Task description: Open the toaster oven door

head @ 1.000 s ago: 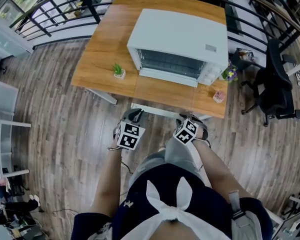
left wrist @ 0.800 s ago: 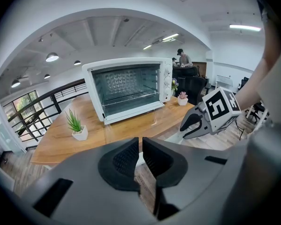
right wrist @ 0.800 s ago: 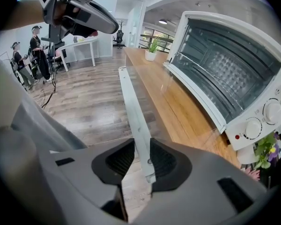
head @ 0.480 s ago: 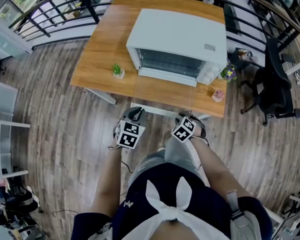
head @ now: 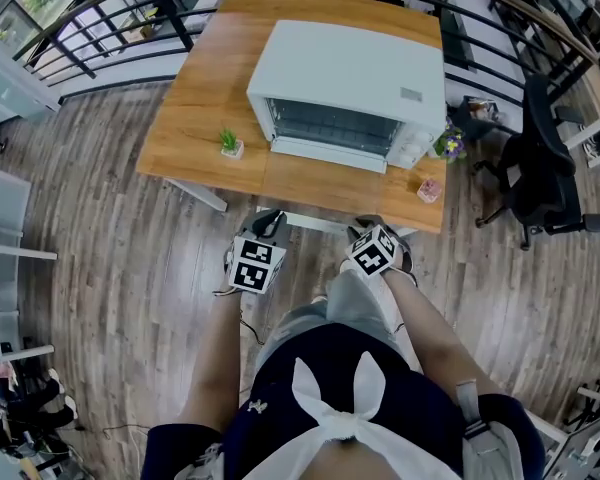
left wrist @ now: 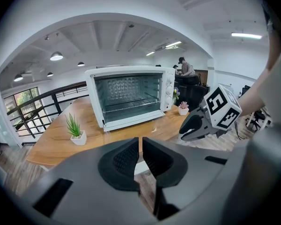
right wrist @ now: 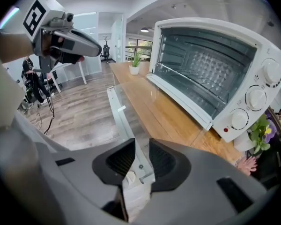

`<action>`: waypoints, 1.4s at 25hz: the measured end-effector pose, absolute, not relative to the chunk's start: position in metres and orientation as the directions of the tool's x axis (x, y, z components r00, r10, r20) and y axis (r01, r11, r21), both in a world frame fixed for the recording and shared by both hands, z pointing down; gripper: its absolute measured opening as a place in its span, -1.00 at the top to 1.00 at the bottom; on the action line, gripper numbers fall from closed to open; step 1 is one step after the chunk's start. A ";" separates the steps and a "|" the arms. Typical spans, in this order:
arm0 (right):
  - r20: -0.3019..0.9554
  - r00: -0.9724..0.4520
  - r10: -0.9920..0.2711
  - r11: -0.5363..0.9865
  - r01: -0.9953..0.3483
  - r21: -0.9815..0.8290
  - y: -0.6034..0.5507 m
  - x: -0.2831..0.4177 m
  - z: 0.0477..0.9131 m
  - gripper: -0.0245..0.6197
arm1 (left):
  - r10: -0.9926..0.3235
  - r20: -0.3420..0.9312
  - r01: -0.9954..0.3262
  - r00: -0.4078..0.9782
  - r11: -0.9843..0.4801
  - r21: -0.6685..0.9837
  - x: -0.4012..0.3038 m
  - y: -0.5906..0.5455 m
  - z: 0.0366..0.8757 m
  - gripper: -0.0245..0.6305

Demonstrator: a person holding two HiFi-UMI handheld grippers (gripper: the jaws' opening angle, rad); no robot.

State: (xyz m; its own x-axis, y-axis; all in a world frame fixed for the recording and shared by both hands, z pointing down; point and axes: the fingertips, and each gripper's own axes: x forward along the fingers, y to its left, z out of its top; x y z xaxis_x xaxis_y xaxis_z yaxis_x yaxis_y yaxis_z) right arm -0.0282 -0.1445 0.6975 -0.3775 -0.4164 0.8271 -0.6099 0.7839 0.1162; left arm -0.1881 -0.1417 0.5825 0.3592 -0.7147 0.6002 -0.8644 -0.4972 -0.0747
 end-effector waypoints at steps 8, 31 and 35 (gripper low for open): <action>0.742 -0.457 -0.491 0.734 -0.676 0.069 -0.153 -0.038 0.651 0.64 | -0.754 0.524 -0.885 0.396 -0.466 -0.001 -0.181 -0.151 0.557 0.83; 0.438 -0.568 -0.697 0.652 -0.756 0.057 -0.139 -0.053 0.517 0.90 | -0.829 0.336 -0.893 0.447 -0.436 0.111 -0.140 -0.140 0.500 0.83; 0.406 -0.583 -0.704 0.655 -0.754 0.052 -0.132 -0.054 0.505 0.91 | -0.827 0.325 -0.887 0.459 -0.449 0.109 -0.131 -0.134 0.495 0.83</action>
